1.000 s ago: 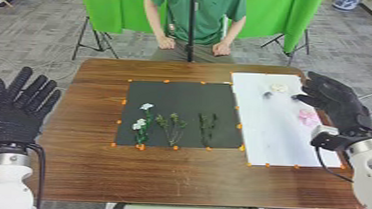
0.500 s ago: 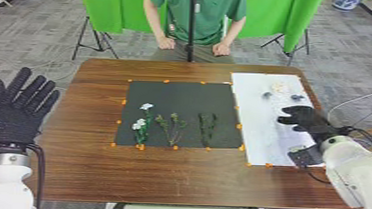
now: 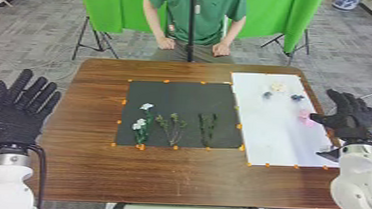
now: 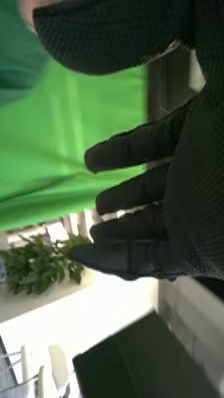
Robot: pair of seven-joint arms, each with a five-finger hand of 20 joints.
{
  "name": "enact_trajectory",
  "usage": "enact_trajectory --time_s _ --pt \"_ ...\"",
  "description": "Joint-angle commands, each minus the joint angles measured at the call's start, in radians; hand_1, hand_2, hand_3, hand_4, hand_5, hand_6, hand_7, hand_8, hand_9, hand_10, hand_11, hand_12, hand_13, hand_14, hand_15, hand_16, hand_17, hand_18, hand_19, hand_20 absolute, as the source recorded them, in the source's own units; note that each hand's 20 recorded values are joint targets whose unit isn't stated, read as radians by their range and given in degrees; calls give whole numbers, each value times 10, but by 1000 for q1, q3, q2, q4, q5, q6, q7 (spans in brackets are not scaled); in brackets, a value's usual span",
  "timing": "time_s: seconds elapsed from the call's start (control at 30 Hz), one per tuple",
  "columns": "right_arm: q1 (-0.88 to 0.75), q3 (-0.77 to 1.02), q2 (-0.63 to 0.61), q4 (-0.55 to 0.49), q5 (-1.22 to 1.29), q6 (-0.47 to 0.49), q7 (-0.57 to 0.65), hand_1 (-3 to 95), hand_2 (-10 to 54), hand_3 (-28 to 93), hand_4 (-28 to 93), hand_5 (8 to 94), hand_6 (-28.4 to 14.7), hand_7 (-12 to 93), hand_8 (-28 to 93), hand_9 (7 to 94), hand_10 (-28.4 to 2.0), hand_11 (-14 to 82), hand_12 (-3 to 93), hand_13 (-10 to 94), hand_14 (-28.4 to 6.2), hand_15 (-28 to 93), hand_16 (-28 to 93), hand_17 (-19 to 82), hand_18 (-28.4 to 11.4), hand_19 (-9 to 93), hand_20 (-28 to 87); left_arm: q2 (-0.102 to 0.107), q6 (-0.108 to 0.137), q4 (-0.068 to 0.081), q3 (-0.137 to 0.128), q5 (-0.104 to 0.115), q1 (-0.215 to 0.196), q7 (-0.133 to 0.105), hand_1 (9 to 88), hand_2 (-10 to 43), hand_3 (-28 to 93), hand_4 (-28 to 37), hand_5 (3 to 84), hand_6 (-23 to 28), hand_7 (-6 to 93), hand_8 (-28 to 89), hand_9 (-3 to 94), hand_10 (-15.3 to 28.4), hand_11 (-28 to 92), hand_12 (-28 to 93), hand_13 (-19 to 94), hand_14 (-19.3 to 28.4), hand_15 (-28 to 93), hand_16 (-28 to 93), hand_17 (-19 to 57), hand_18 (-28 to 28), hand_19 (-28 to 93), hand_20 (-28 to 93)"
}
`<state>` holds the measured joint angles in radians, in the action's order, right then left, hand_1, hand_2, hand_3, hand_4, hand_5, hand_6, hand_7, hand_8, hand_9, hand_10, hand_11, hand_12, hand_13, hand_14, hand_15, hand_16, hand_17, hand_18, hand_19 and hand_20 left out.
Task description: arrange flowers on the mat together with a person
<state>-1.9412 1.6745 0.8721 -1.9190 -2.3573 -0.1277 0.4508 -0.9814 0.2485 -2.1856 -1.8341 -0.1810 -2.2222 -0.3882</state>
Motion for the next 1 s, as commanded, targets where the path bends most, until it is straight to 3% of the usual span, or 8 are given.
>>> enact_trajectory --time_s 0.03,0.13,0.27,0.43,0.5,0.63,0.77,1.0 --pt "152 -53 -58 104 68 266 -33 443 -95 566 -283 262 -15 139 -92 274 -140 4 183 222 -138 164 228 153 -176 541 285 5 13 8 11 9 -8 3 246 134 694 -283 396 81 113 -92 373 166 222 105 279 166 351 -67 -34 168 359 98" --pt "199 -91 -66 143 67 316 -47 628 -95 278 -283 263 0 159 -103 290 -142 13 191 262 -129 205 231 182 -183 566 315 6 15 8 12 12 -6 4 245 134 696 -283 397 81 114 -92 374 166 223 105 279 166 352 -67 -34 168 359 98" --pt "240 -136 -60 195 79 340 -64 755 -95 85 -214 308 30 181 -111 333 -129 30 210 340 -100 258 268 246 -163 615 402 7 21 7 18 14 -7 -5 245 133 697 -283 398 81 116 -93 374 166 224 105 279 166 353 -67 -34 168 359 98" --pt "226 -201 -62 239 55 190 -49 710 -95 353 -280 430 59 309 -169 480 -97 202 232 508 -47 496 312 365 -142 778 534 6 24 9 26 15 -3 -9 245 131 700 -283 399 81 118 -94 376 168 224 105 279 167 355 -66 -33 168 359 98" --pt "220 -214 -58 244 64 146 -36 740 -95 333 -280 475 61 339 -181 525 -87 261 240 549 -25 489 395 391 -132 806 535 5 24 9 26 10 -3 -6 245 131 700 -283 400 81 119 -94 377 168 225 105 279 167 355 -66 -33 168 359 98" --pt "192 -215 -59 238 59 80 -34 684 -95 524 -282 594 55 479 -59 706 -56 165 470 668 5 460 492 447 -118 845 515 3 13 11 25 -1 1 3 246 131 700 -283 400 81 119 -95 377 169 226 106 279 167 355 -67 -33 168 359 98" --pt "160 -213 -61 201 34 -13 -28 672 -95 584 -282 646 51 501 -28 761 -64 165 490 702 4 449 496 463 -115 854 509 6 -17 18 29 -12 5 22 247 131 696 -283 399 81 117 -96 375 168 222 104 277 165 347 -70 -33 167 357 97" --pt "197 -252 -58 61 -26 -106 -73 663 -95 622 -282 666 44 509 -13 778 -66 170 499 719 6 448 498 475 -113 858 502 9 -39 19 25 -18 1 2 262 122 620 -283 403 52 98 -96 274 140 168 89 124 97 205 -76 -39 137 306 91"
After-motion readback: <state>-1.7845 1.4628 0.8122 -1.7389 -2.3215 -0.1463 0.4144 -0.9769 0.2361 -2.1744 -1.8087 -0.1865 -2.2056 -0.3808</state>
